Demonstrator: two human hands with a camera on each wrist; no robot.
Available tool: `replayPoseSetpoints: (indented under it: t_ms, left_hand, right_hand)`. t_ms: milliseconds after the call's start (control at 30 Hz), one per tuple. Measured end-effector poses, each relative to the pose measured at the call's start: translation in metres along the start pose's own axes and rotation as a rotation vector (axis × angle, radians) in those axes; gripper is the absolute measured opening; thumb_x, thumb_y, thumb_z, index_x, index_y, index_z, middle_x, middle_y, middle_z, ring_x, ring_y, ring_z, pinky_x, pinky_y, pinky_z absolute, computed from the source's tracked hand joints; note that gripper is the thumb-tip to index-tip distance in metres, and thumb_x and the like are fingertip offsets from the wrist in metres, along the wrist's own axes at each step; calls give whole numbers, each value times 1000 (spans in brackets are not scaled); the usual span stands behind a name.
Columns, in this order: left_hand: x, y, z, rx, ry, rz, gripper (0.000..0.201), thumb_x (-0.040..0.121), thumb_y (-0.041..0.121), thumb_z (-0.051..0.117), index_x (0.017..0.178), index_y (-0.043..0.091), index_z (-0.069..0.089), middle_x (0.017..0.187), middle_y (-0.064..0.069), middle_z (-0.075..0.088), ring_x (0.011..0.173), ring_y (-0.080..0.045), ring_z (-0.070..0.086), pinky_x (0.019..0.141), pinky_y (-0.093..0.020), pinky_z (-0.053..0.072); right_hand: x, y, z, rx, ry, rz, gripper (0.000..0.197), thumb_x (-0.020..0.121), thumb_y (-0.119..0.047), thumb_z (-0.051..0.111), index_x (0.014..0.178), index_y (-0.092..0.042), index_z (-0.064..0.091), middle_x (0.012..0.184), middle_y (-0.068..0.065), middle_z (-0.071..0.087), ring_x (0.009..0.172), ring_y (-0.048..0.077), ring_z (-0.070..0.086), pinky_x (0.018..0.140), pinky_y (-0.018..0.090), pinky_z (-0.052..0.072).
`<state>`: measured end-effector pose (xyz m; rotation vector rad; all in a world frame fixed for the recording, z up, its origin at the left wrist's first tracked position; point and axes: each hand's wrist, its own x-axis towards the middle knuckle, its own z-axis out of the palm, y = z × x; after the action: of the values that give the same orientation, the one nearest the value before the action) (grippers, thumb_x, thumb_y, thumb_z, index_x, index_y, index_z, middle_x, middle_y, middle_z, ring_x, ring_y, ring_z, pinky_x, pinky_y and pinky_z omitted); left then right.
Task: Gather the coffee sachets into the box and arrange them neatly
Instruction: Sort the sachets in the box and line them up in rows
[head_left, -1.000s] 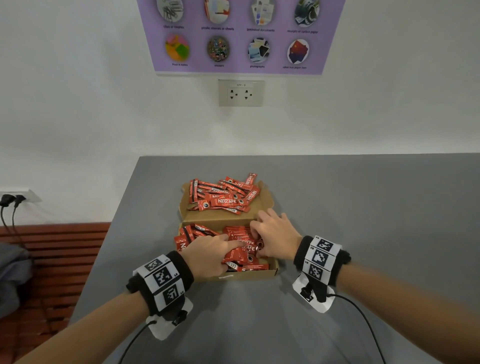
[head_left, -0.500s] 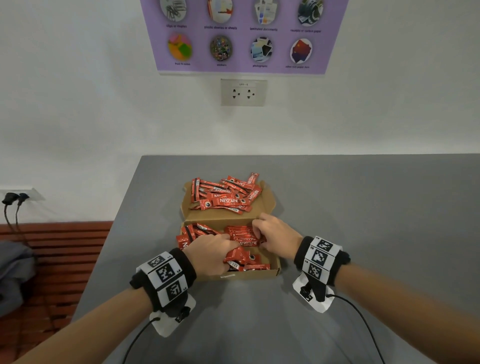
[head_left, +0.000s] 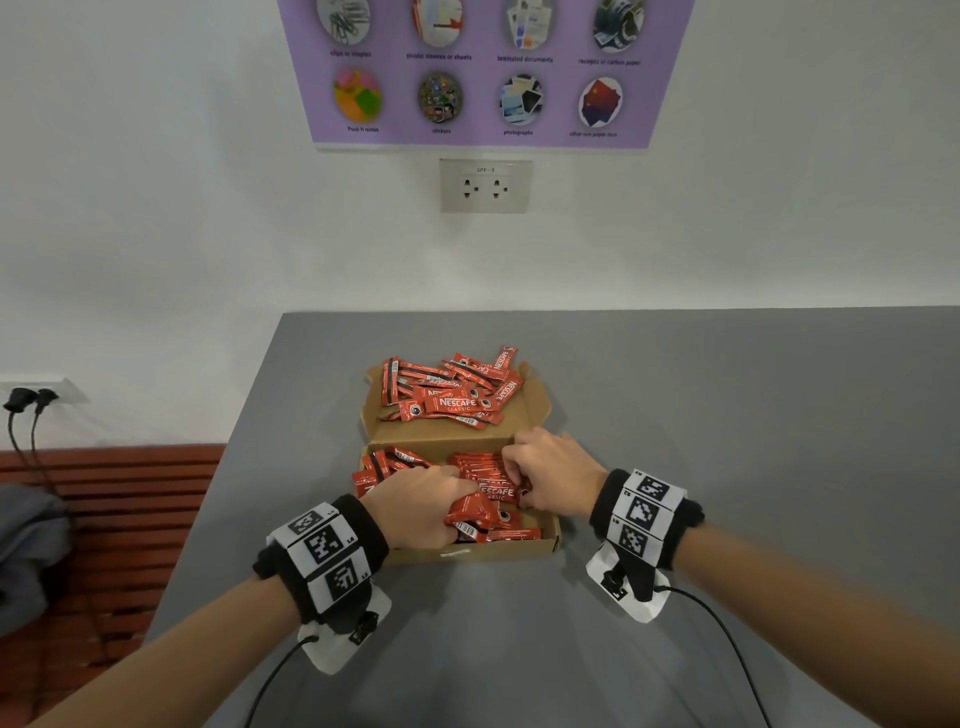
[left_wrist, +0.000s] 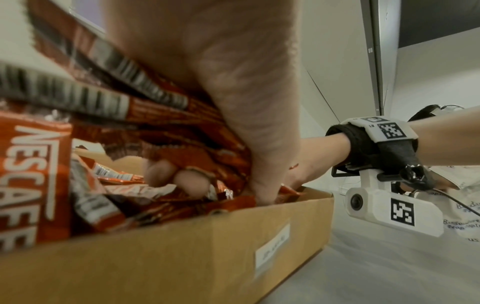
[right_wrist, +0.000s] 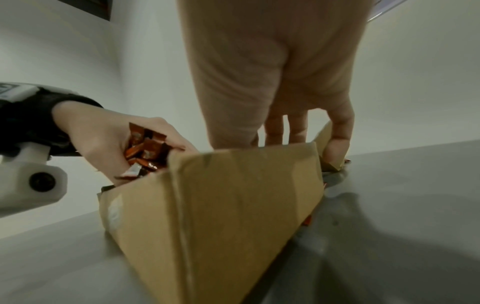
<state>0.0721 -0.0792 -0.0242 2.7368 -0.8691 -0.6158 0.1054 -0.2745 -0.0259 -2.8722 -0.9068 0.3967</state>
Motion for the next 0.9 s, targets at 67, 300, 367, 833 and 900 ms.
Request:
replayPoseSetpoints:
  t_ms: [67, 300, 367, 833, 900]
  left_hand:
    - [0, -1, 0, -3, -1, -2, 46, 87, 35, 58, 131, 23, 47, 122, -1, 55, 106, -19, 58, 97, -34, 45]
    - [-5, 2, -7, -25, 19, -38, 47, 87, 41, 58, 130, 25, 47, 125, 3, 48, 109, -16, 55, 100, -33, 43]
    - [-8, 3, -13, -101, 89, -76, 38, 88, 37, 58, 123, 23, 53, 119, 4, 52, 103, -13, 56, 95, -31, 46]
    - [4, 6, -16, -171, 407, -210, 21, 83, 26, 62, 102, 18, 58, 88, 8, 64, 77, -12, 62, 65, -22, 50]
    - [5, 0, -15, -161, 430, -195, 29, 82, 30, 62, 109, 21, 59, 98, 8, 66, 86, -13, 64, 75, -28, 54]
  right_hand:
    - [0, -1, -1, -12, -1, -2, 23, 78, -23, 69, 82, -22, 47, 103, -2, 53, 99, 16, 46, 84, 37, 39]
    - [-3, -2, -9, -27, -7, -8, 24, 78, -35, 69, 85, -23, 49, 99, -6, 50, 94, 13, 44, 86, 37, 37]
    - [-7, -2, -16, 23, 70, -13, 19, 85, -37, 62, 92, -22, 54, 95, -10, 46, 90, 9, 41, 88, 35, 40]
    - [-10, -24, -33, 612, 322, -113, 12, 79, -21, 73, 83, -11, 70, 71, -15, 59, 68, -4, 57, 65, 7, 44]
    - [-9, -24, -35, 623, 283, -104, 19, 76, -23, 76, 89, -11, 69, 71, -15, 58, 65, -4, 57, 64, 7, 44]
